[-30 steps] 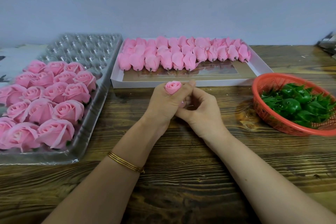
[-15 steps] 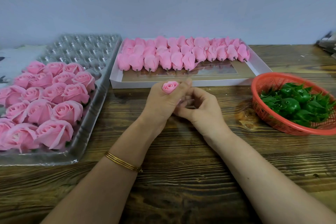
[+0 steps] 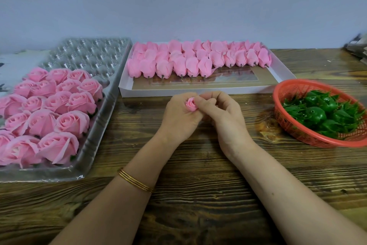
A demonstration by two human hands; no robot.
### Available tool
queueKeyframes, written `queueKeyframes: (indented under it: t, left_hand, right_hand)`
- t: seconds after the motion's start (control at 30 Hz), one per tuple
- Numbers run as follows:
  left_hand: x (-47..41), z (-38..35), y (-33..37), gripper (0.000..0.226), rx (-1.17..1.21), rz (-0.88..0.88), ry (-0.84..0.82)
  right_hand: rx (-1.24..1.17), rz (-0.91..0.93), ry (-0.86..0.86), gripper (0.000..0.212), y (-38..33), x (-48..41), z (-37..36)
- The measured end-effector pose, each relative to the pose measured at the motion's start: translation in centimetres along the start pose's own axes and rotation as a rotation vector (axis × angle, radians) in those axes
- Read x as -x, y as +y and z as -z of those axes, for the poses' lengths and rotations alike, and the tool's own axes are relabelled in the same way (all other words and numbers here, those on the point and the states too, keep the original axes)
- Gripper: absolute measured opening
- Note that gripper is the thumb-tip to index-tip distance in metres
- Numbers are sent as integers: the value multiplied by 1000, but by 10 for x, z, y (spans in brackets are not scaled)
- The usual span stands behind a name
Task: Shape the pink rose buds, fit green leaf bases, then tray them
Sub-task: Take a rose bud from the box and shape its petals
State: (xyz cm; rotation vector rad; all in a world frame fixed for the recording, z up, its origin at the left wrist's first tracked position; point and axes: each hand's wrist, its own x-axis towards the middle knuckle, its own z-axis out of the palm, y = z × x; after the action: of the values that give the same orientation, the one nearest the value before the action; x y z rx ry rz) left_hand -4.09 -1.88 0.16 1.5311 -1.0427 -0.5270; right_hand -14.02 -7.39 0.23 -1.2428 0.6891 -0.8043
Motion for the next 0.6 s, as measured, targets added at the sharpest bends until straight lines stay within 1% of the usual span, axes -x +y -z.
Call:
queueKeyframes:
  t: [0.1, 0.23, 0.33, 0.4, 0.5, 0.6]
  left_hand:
    - [0, 1, -1, 32, -36, -33, 3]
    - [0, 0, -3, 29, -68, -46, 8]
    - [-1, 0, -3, 35, -44, -44, -4]
    - [0, 0, -2, 39, -28, -50, -7]
    - [0, 0, -3, 43, -17, -64, -14]
    - [-1, 0, -5, 39, 1, -48, -40]
  right_hand:
    - [44, -10, 6, 48, 0, 1, 0]
    - [81, -16, 11, 42, -2, 2, -1]
    - [68, -8, 2, 30, -3, 2, 0]
    - [68, -10, 5, 26, -4, 2, 1]
    - [63, -30, 3, 28, -6, 2, 1]
    - [75, -38, -6, 29, -7, 1, 3]
